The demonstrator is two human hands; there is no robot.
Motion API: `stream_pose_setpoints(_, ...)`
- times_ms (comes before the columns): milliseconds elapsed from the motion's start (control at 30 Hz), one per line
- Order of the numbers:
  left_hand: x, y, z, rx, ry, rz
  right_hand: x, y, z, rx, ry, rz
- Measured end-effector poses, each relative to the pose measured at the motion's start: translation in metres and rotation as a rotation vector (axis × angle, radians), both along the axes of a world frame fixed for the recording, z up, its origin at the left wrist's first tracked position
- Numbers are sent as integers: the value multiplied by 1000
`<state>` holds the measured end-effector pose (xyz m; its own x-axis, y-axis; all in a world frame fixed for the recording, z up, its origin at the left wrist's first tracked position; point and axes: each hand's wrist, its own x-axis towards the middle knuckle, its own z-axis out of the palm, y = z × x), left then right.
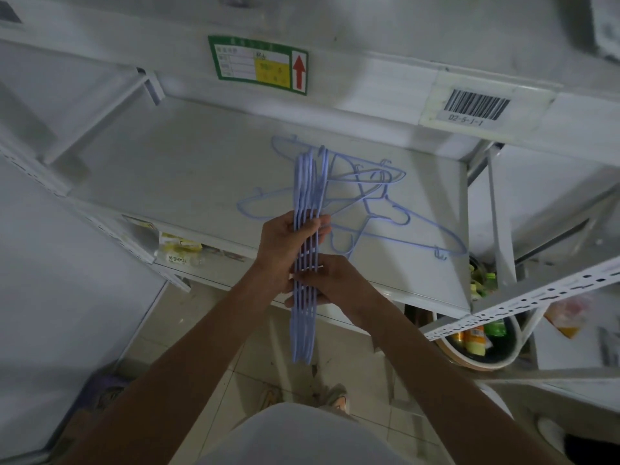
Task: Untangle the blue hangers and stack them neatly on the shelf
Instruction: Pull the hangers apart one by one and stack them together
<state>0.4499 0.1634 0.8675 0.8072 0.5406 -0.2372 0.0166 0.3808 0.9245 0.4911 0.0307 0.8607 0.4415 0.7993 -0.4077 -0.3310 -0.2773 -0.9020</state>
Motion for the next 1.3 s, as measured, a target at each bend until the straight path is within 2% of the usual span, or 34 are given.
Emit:
stream_pose_setpoints(133, 6, 29, 5, -353, 75, -398, 3, -14, 5, 74, 89, 117)
stream_pose_setpoints(233, 15, 34, 9, -351, 75, -491, 9, -18, 7, 63, 72, 147)
stream_pose_setpoints(300, 20, 28, 9, -344, 51, -450, 15, -17, 11, 42, 43, 162)
stream_pose_setpoints(367, 25, 21, 10, -256, 38, -350, 17, -14, 16, 43, 68, 146)
stream_pose_setpoints(467, 26, 11, 12, -87, 11, -209, 11, -9, 20, 78, 158, 17)
stream_pose_setpoints(567, 24, 8, 16, 7, 7, -197, 3, -6, 19, 93, 151, -80)
stream_pose_setpoints(733, 19, 11, 20, 15, 99, -229, 2, -6, 24, 37, 17, -63)
stream_pose_setpoints(933, 13, 16, 15, -6, 49, -213, -2, 1, 24, 59, 31, -43)
stream_pose_setpoints(1100, 0, 26, 27, 102, 95, -246, -4, 8, 18, 34, -3, 20)
stream_pose_setpoints(1200, -14, 40, 42, 76, 32, -288, -3, 6, 13, 38, -80, 40)
stream_pose_setpoints(1300, -28, 62, 56, 6, -19, -310, 1, -6, 6, 28, -10, -61)
